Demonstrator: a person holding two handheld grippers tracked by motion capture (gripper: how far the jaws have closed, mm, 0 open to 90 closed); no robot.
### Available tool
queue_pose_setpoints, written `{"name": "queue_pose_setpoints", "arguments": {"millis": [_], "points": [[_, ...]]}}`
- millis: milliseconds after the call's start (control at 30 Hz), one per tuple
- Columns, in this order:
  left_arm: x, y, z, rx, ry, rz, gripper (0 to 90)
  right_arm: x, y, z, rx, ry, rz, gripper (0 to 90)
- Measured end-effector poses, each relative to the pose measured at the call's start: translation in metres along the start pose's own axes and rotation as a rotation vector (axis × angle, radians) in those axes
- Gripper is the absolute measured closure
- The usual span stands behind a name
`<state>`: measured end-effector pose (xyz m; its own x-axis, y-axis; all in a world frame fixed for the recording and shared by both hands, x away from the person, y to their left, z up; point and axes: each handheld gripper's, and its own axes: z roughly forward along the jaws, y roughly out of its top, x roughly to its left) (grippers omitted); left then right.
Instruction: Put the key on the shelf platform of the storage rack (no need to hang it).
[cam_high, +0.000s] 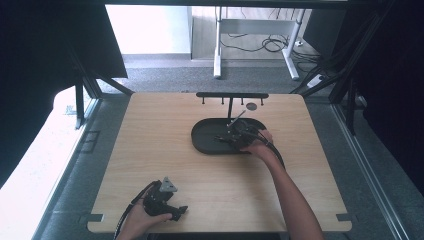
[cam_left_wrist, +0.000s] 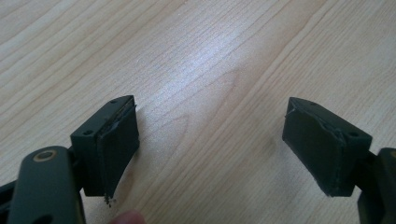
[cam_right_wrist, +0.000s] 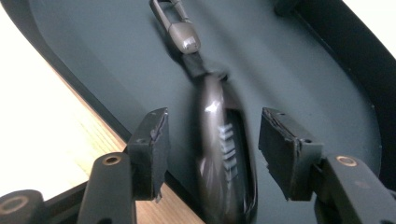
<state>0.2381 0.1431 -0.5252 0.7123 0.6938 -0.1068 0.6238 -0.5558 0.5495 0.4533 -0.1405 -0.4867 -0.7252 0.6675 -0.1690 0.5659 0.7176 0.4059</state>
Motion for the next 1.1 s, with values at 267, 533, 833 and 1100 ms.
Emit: {"name": "queue_pose_setpoints", "arguments": {"millis": [267, 533, 833, 1100], "points": [[-0.001, 0.000, 0.001, -0.002, 0.005, 0.008, 18.4, 0.000, -0.003, -0.018, -0.080, 0.031, 0.033, 42.9], [0.000, 0.000, 0.001, -0.005, 0.000, 0.006, 18.4, 0.000, -0.009, -0.023, -0.095, 0.030, 0.032, 42.8], [0.000, 0.000, 0.001, -0.004, -0.001, 0.008, 18.3, 0.001, -0.008, -0.026, -0.102, 0.031, 0.028, 43.8], [0.001, 0.000, 0.000, -0.004, -0.005, 0.004, 18.4, 0.002, -0.010, -0.034, -0.122, 0.038, 0.017, 43.8]]}}
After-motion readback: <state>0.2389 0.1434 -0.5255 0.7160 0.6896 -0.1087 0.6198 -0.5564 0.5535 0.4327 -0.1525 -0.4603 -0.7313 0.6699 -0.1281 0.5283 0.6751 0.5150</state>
